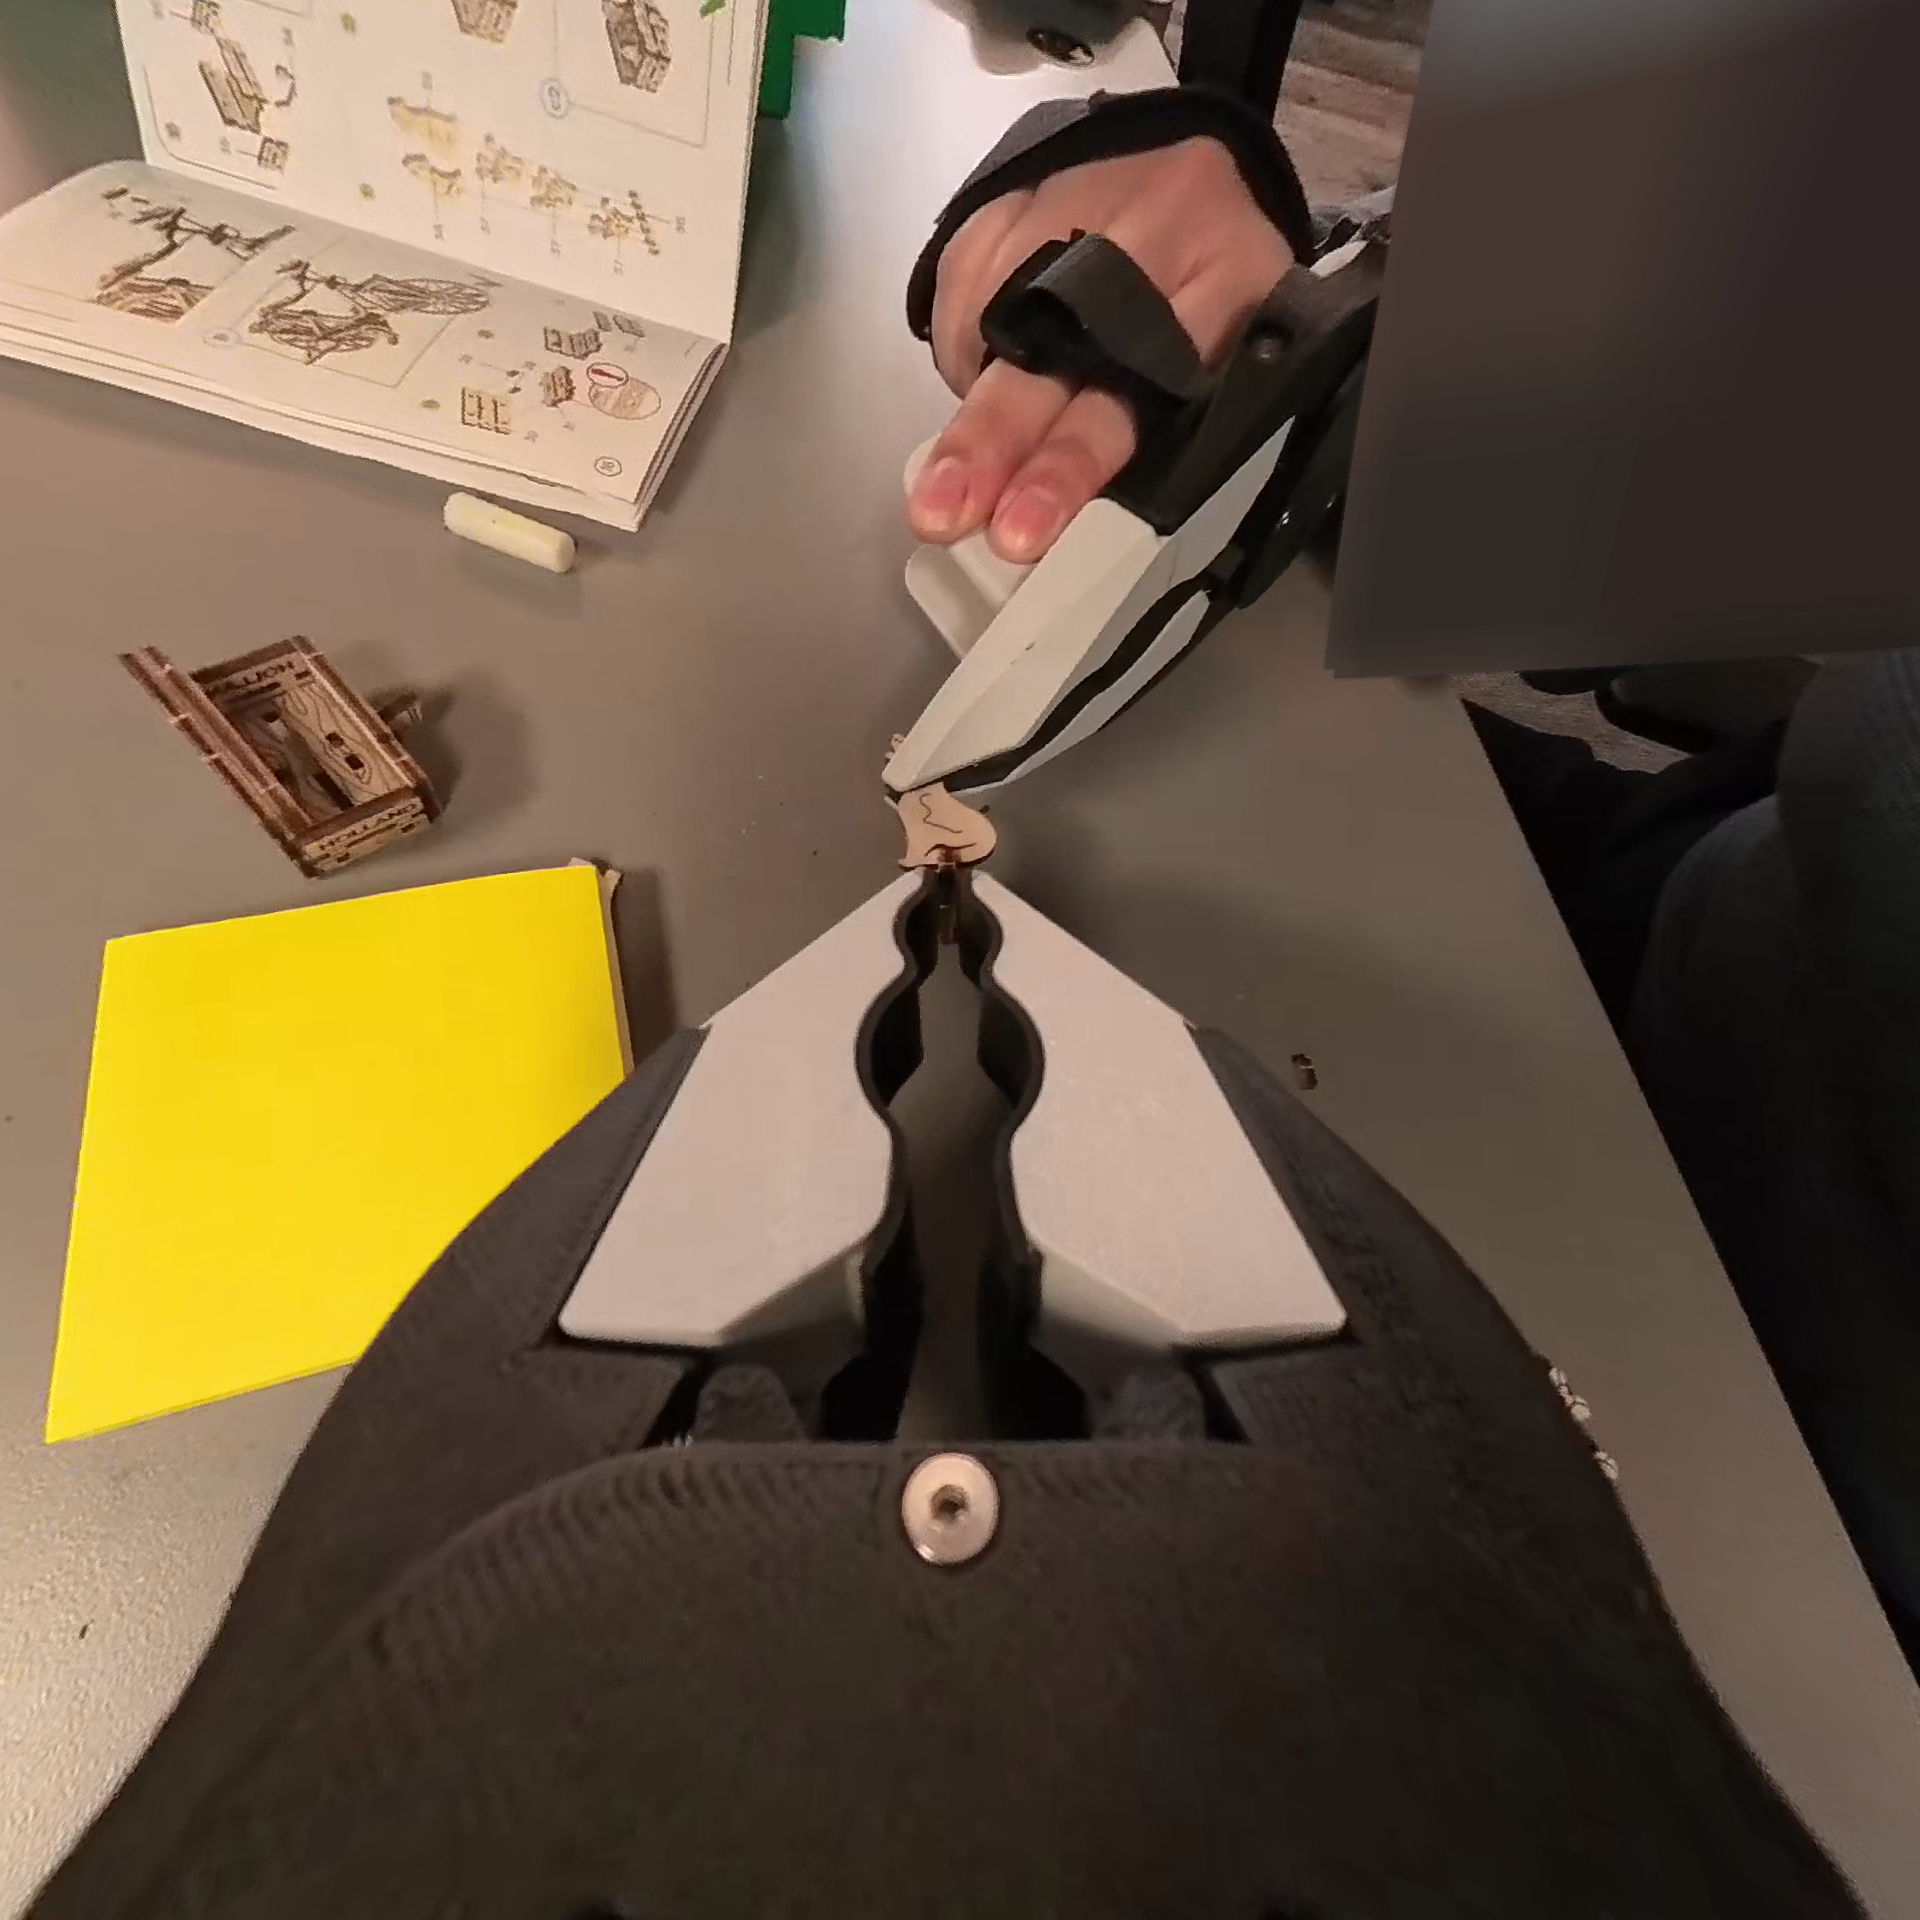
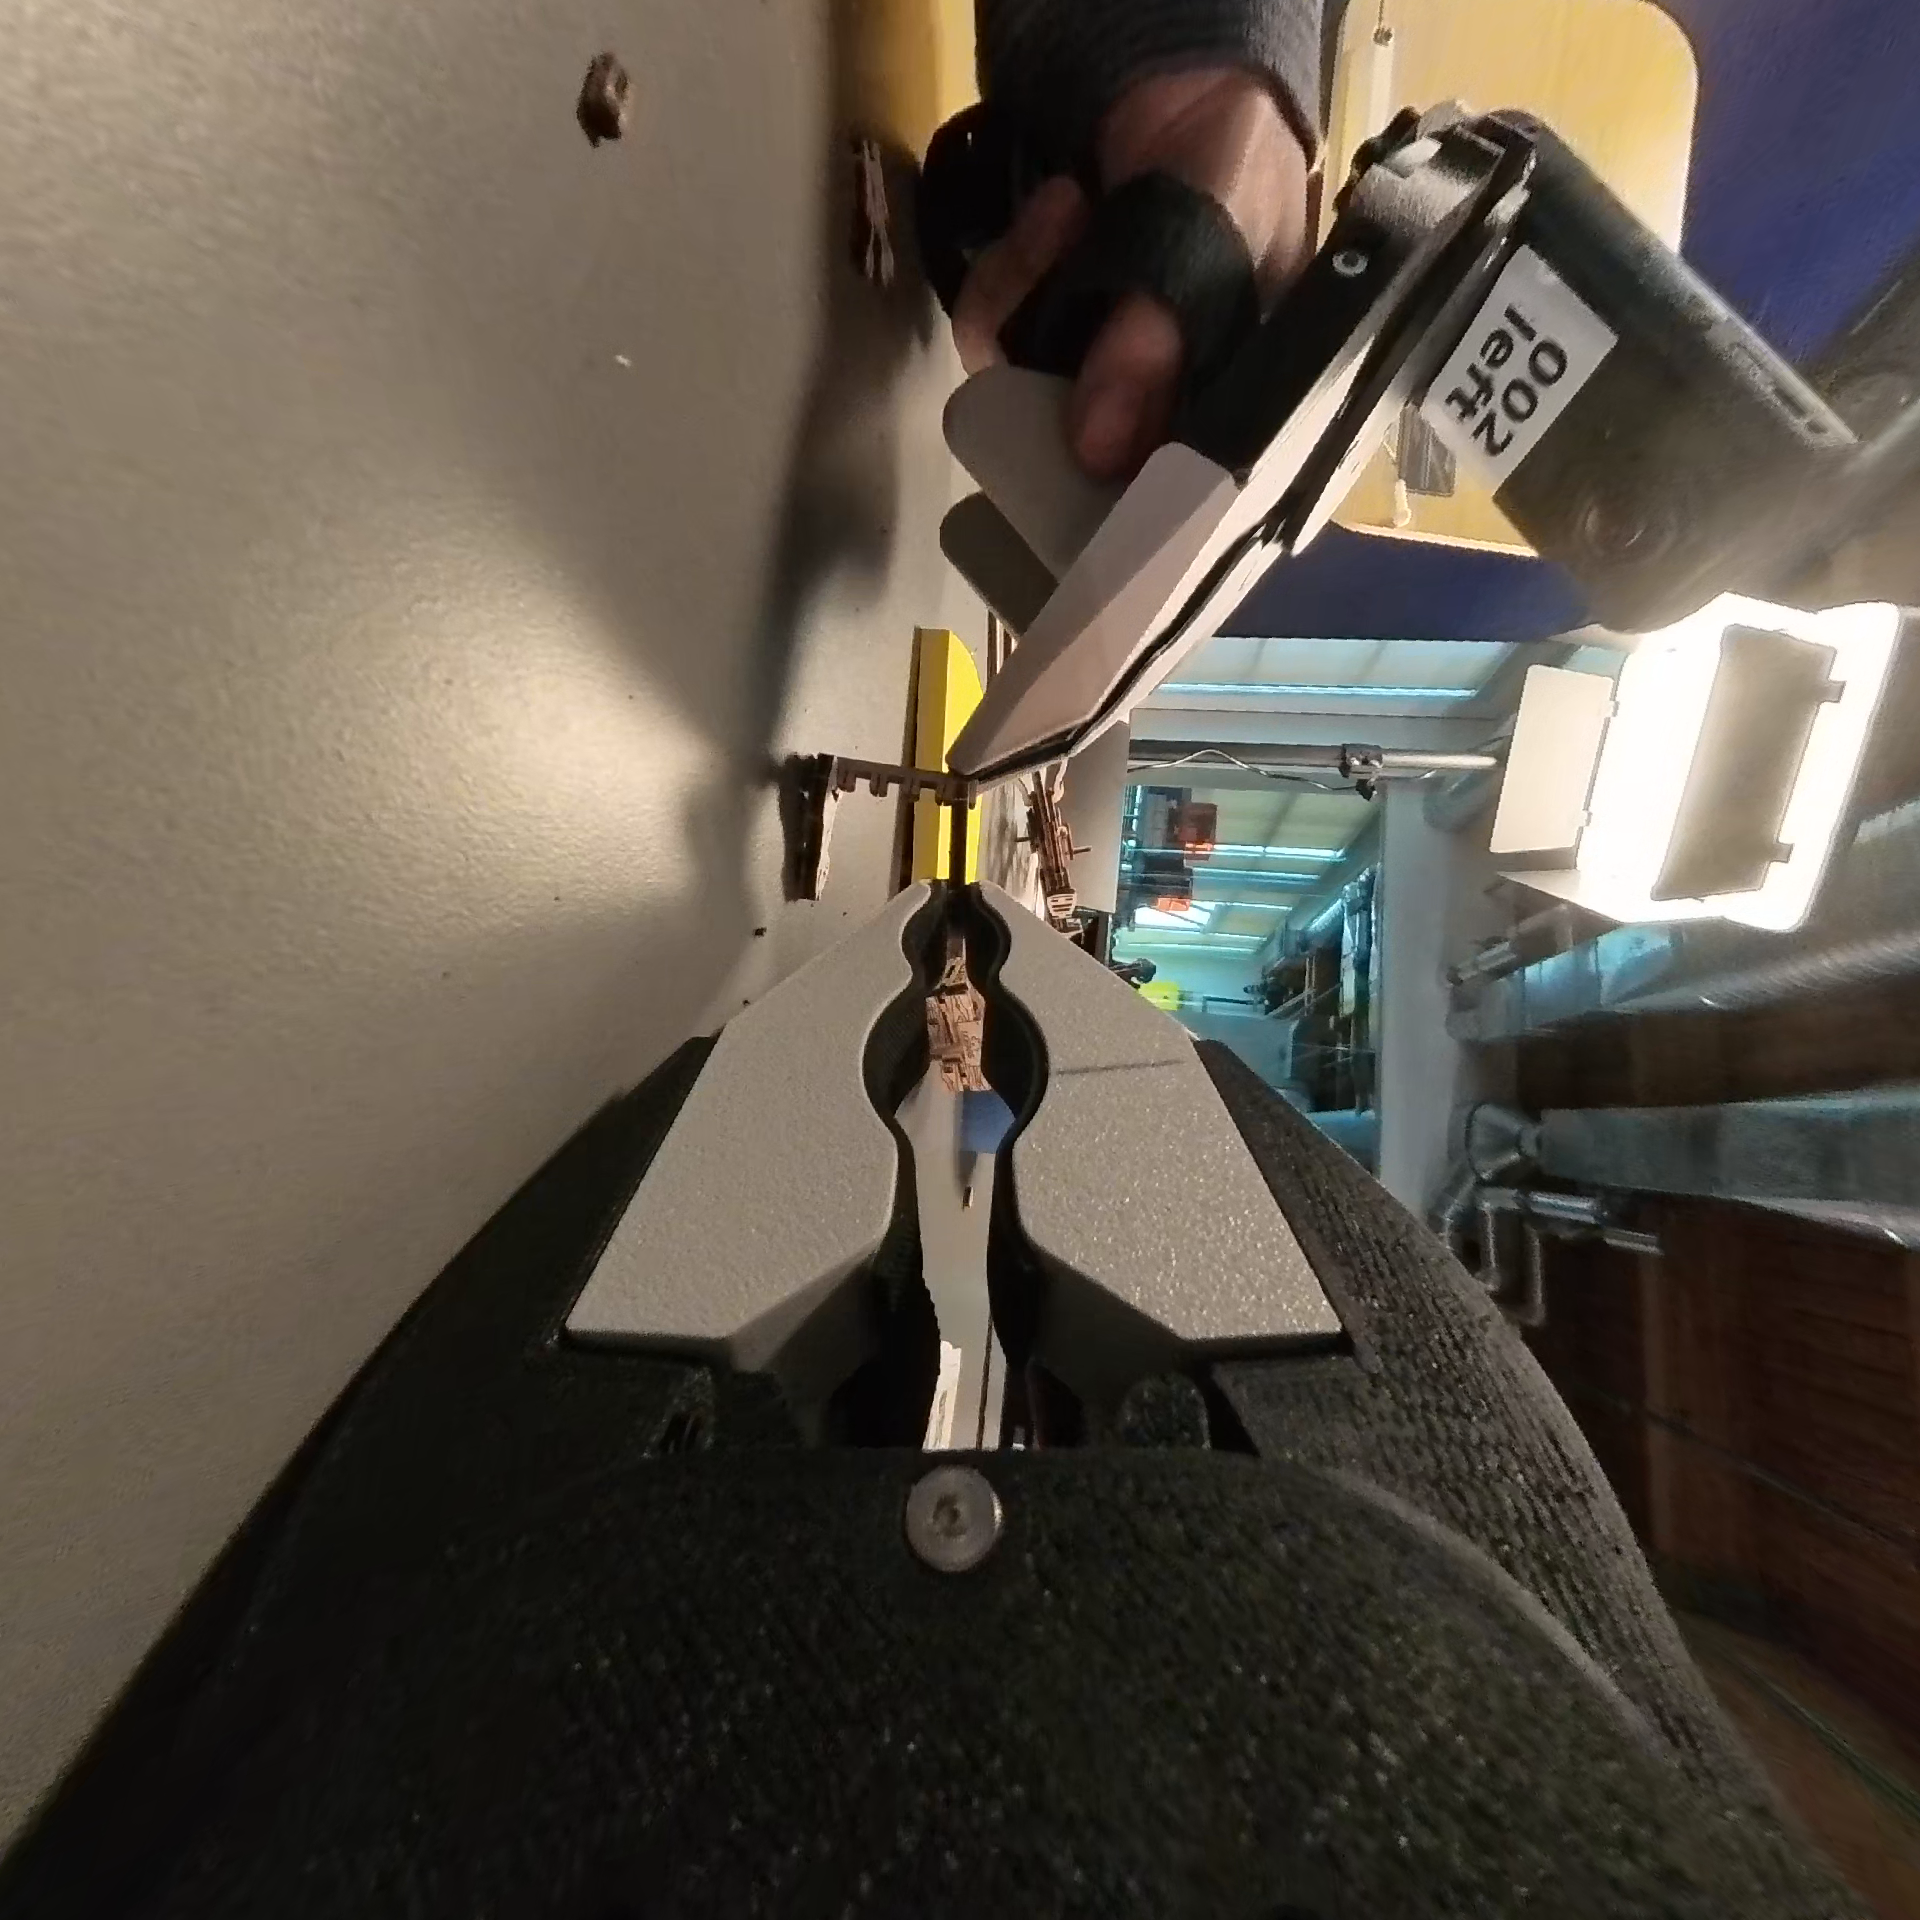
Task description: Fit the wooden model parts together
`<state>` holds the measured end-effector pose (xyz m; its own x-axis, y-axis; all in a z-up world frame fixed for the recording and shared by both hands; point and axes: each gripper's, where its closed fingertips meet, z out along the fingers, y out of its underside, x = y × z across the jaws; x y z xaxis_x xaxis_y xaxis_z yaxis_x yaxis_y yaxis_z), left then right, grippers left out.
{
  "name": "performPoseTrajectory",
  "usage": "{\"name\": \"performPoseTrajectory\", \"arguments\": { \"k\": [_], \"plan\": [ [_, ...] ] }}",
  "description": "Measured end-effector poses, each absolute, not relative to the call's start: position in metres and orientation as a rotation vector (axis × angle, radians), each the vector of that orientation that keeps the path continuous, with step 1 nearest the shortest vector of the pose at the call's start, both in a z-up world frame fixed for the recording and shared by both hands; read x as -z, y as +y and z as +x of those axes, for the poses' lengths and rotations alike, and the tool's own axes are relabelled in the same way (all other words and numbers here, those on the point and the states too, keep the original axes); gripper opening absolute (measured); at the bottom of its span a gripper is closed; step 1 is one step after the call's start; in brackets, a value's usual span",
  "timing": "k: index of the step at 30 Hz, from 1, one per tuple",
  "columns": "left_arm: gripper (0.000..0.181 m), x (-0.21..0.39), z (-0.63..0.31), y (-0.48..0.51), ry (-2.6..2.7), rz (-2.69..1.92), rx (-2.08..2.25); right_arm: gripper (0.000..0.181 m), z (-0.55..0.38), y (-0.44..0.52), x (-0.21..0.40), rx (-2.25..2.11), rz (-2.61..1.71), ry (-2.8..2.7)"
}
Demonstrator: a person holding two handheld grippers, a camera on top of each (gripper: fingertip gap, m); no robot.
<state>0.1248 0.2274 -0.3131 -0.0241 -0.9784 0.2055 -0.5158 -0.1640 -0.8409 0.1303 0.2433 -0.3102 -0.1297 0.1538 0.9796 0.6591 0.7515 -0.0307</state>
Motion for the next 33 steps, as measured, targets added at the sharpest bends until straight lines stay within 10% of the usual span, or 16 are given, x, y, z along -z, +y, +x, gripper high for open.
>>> {"name": "performPoseTrajectory", "arguments": {
  "k": [33],
  "plan": [
    [0.000, 0.3129, 0.1278, 0.2266, 1.547, -1.704, 1.054, 0.000, 0.1332, 0.2437, 0.3087, 0.536, -0.652, -1.660]
  ]
}}
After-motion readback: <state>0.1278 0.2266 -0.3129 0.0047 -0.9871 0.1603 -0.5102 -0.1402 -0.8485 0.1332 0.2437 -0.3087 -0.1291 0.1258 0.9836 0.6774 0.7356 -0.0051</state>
